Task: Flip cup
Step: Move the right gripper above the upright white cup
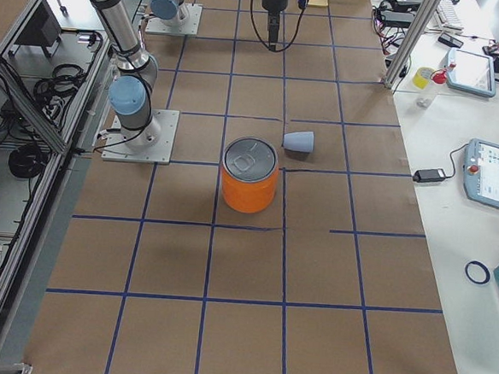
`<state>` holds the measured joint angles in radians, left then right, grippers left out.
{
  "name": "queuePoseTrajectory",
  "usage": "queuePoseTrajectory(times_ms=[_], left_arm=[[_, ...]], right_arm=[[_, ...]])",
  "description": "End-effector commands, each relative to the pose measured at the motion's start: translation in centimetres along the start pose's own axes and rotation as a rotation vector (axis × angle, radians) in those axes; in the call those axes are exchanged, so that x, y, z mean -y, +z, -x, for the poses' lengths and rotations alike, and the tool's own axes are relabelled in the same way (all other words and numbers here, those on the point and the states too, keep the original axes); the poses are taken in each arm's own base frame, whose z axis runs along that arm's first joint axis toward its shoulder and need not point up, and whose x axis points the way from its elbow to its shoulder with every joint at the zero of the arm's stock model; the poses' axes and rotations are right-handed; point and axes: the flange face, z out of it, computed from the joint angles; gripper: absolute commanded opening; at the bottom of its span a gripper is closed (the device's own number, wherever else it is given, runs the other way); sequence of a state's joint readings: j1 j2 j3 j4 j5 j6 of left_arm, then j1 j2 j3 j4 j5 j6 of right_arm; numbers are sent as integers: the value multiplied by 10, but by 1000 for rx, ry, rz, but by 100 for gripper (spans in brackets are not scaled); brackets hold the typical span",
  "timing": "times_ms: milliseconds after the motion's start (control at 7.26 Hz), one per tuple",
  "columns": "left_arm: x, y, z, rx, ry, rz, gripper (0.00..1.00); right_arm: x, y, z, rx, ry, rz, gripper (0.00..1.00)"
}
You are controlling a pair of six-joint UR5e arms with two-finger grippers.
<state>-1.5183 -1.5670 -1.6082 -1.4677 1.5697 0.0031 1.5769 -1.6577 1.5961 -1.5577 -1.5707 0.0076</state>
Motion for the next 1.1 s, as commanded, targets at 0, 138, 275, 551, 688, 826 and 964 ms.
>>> queuePoseTrajectory(times_ms=[0, 138, 275, 551, 688, 826, 964], left_arm=[[1, 1, 1, 1, -1, 2, 100], [0, 1, 1, 9, -1, 2, 100], [1, 2, 1, 7, 0, 4, 100], [1, 1, 3, 12, -3, 2, 100], [0, 2, 3, 12, -1, 5, 100], [1, 2, 3, 12, -1, 5, 100], [1, 3, 3, 12, -3, 7, 100]], right_arm=[[0, 2, -1, -5, 5, 4, 100], [-1, 8, -1, -8, 3, 25, 100], [-8, 33, -3, -11, 2, 106, 100], [25, 22, -23, -39, 48, -41, 100], [70, 78, -44, -42, 78, 9, 100], [110, 115, -56, -50, 79, -61, 100], [135, 154, -61, -53, 84, -72, 100]])
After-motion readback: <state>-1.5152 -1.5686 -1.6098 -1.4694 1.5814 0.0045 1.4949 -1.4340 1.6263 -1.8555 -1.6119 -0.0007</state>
